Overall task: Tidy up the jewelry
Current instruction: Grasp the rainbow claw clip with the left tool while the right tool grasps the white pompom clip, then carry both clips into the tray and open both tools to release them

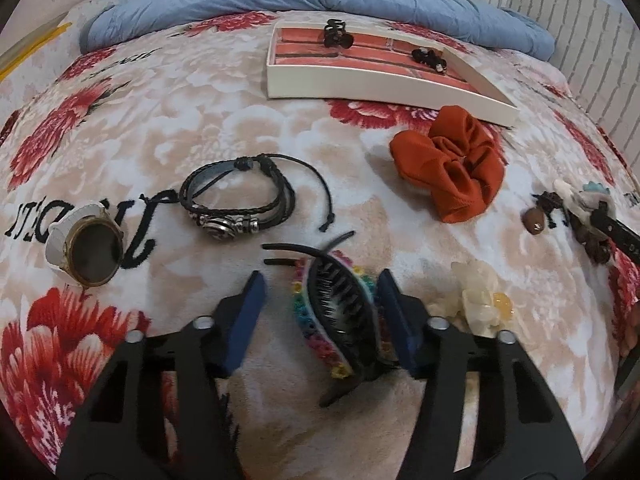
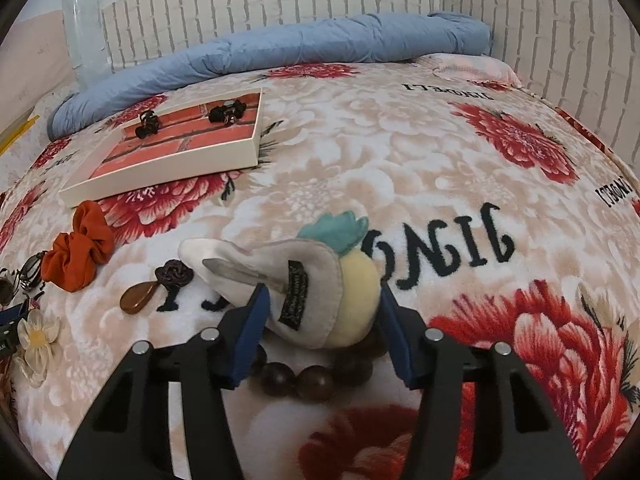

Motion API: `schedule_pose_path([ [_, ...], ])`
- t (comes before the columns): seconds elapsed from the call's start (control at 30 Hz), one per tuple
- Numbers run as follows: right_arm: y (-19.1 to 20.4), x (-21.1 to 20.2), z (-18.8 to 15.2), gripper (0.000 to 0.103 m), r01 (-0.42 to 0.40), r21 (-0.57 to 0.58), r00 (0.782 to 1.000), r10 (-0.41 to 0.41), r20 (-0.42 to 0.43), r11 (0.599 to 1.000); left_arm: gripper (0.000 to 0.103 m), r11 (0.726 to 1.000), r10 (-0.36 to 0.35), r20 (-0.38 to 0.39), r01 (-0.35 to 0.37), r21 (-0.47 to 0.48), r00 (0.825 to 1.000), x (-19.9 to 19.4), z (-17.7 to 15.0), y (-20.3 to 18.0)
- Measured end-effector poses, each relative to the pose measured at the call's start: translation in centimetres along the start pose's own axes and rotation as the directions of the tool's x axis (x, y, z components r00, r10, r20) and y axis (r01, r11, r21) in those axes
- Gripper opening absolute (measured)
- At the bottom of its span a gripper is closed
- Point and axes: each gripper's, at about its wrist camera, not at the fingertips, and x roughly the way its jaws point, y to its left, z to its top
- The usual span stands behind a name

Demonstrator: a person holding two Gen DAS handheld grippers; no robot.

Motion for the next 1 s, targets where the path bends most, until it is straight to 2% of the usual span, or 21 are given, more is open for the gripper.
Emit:
schedule_pose_path([
  [0.13,-0.2,-0.3,-0.1,0.047,-0.006,0.007,1.0,0.006,0.009,1.0,0.041,1.0,-0.009,0.001,0.009,0.012,1.0,-0.2,-0.1,-0.2],
  [0.27,-0.4,-0.9,-0.4,0.041,-0.019,0.015,0.999,0.018,0.031,1.0,0.04,1.0,-0.004,0.003,0.004,0.018,1.0,-0.4,-0.2,-0.3],
  [0.4,-0.2,-1.2,-0.5,0.039,-0.034,0.015,0.999,0.033,0.036,0.999,0.04,1.0,-0.011,0.004,0.011,0.012,1.0,-0.6,-0.3,-0.2],
  [0.63,-0.9,-2.7,-0.3,0.036,-0.069,0.053,0.993,0.063,0.105,0.996,0.039,1.0,-0.02,0.013,0.02,0.006,1.0,-1.2,-0.4,0.1],
  [1.0,-1.4,-2.0,-0.1,0.036,-0.1,0.109,0.993,0.092,0.079,0.989,0.039,1.0,-0.022,0.076,0.021,0.007,0.997,-2.4,0.1,0.5],
])
